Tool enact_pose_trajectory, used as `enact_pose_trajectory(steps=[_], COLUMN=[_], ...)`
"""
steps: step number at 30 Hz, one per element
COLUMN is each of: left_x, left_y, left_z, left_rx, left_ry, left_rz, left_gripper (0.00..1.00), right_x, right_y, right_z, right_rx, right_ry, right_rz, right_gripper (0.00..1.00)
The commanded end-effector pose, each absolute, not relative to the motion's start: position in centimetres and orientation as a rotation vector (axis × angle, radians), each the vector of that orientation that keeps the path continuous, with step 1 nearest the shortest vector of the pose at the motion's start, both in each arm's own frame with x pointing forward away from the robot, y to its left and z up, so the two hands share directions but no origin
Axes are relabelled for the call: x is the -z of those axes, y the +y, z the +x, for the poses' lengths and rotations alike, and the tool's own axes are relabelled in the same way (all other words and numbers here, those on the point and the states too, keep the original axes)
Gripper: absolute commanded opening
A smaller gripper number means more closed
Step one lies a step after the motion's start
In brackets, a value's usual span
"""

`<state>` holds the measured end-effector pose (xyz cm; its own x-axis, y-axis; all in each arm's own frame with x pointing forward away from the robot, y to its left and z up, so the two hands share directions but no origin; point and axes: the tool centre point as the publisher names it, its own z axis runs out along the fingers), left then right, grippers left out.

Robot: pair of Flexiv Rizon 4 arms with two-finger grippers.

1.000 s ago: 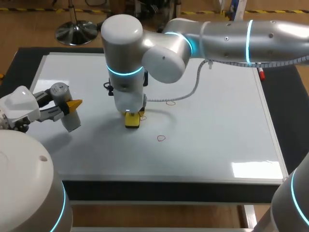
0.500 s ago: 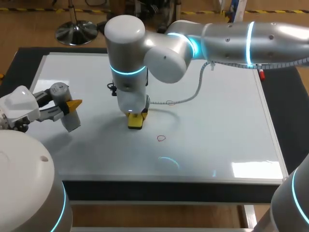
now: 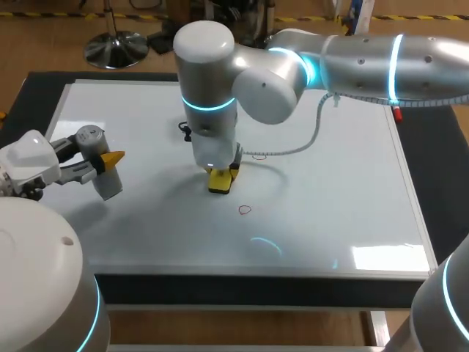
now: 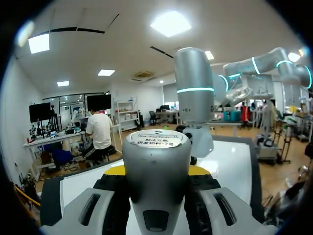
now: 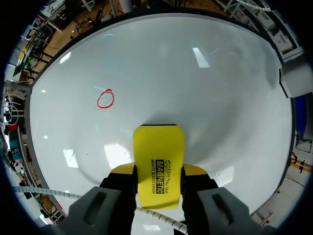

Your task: Pick up the inspection probe, press it on each red-marked spot on the whiteboard one by one, put down the probe, pick up the eraser, and wipe off all the red marks.

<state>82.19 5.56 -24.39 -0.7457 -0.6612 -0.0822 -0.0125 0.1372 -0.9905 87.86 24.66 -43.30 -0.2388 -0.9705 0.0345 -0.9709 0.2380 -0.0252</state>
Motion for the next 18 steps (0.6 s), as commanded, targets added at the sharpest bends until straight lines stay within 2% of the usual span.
enact_pose_trajectory(steps=[1, 11, 18], left_x=[24.4, 24.4, 24.4], left_y=[5.5, 5.5, 5.5], left_z=[82.2, 82.2, 82.2], left_rx=[1.653, 1.653, 1.653], left_ry=[1.903, 1.903, 1.903], left_rz=[-0.644, -0.644, -0.644], left_gripper=[0.00, 0.00, 0.00], right_x=[44.0, 42.3, 39.3], right_y=[22.8, 21.3, 15.6], right_z=[87.6, 88.0, 89.8], right_rx=[-0.066, -0.064, -0.055], right_ry=[-2.474, -2.507, -2.669], right_rz=[1.925, 1.891, 1.713], right_gripper=[0.00, 0.00, 0.00])
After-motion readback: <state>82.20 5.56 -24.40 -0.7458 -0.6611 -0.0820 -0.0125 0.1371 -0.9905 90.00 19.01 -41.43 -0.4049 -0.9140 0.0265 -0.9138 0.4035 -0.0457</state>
